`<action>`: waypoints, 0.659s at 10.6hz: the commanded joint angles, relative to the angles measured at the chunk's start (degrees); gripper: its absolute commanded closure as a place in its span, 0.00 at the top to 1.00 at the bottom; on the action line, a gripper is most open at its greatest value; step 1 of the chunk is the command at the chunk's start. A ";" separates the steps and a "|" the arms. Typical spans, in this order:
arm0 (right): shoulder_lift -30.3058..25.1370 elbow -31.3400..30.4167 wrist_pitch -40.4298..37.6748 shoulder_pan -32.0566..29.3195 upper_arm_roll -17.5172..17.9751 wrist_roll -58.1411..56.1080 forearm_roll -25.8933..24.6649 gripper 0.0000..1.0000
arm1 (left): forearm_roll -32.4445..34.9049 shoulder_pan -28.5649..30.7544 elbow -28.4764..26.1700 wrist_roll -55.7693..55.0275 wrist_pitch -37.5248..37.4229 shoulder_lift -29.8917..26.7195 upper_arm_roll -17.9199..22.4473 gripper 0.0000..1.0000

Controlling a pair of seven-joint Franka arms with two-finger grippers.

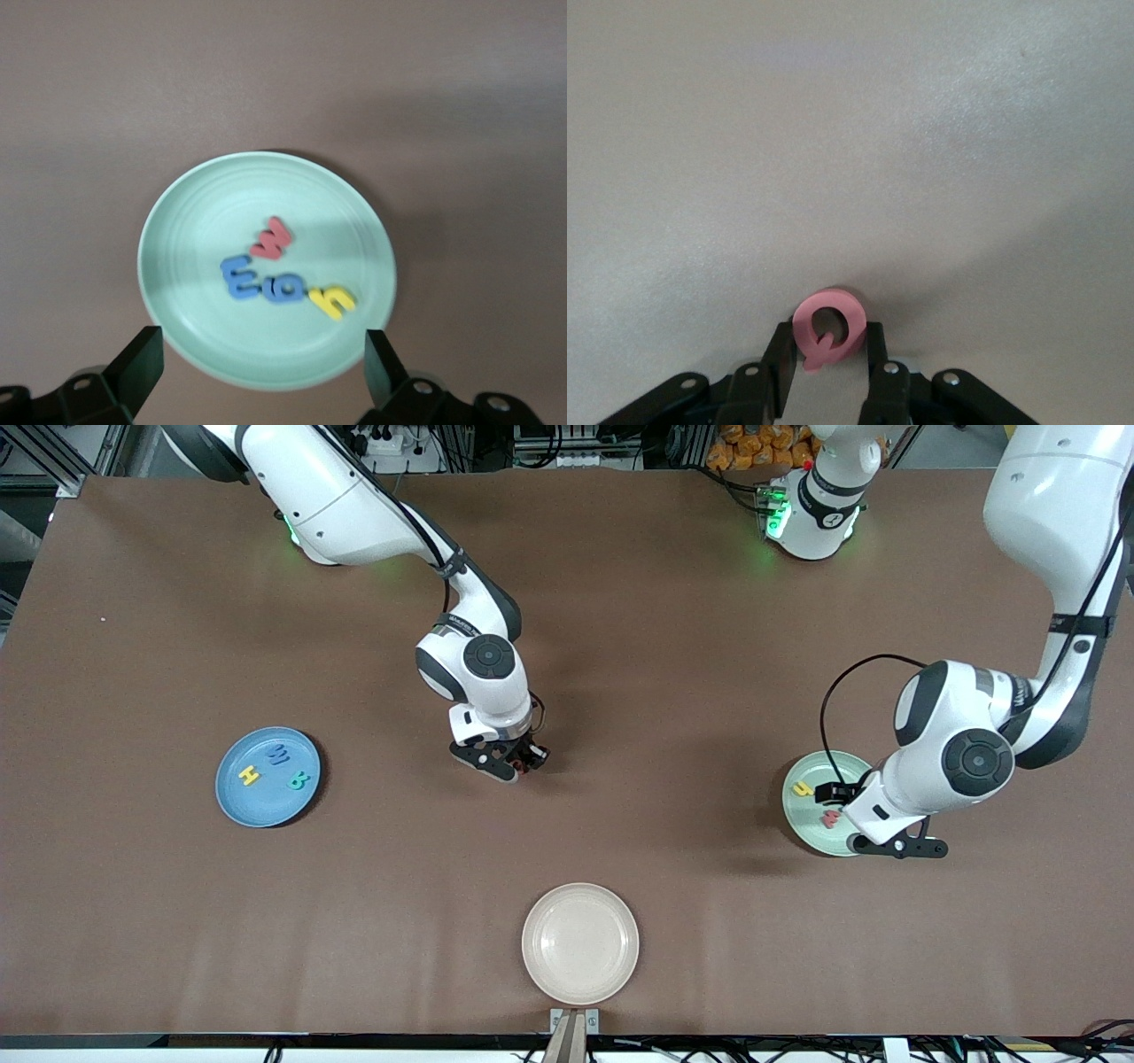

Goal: Sort uppercase to blue plate, lowercase to green plate
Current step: 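Place the w on the green plate while the right gripper lifts the Q, then lower the Q onto the blue plate while the left gripper withdraws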

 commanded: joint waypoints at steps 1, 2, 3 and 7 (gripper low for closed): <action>1.48 1.92 -1.78 -1.67 -0.42 -2.64 -1.93 0.32 | -1.72 0.33 6.42 1.60 -10.46 -1.36 -2.86 1.00; 1.04 2.01 -2.66 -2.37 -0.42 -4.58 -1.76 0.32 | -1.63 0.33 6.96 1.68 -11.80 -2.32 -3.05 1.00; 0.86 2.01 -3.02 -2.81 -0.33 -6.16 -1.49 0.32 | -1.71 0.33 6.88 1.68 -11.90 -3.46 -3.05 1.00; -0.27 1.92 -6.18 -6.14 0.37 -15.30 -1.14 0.31 | -3.81 0.41 7.14 1.60 -14.53 -9.34 -4.02 1.00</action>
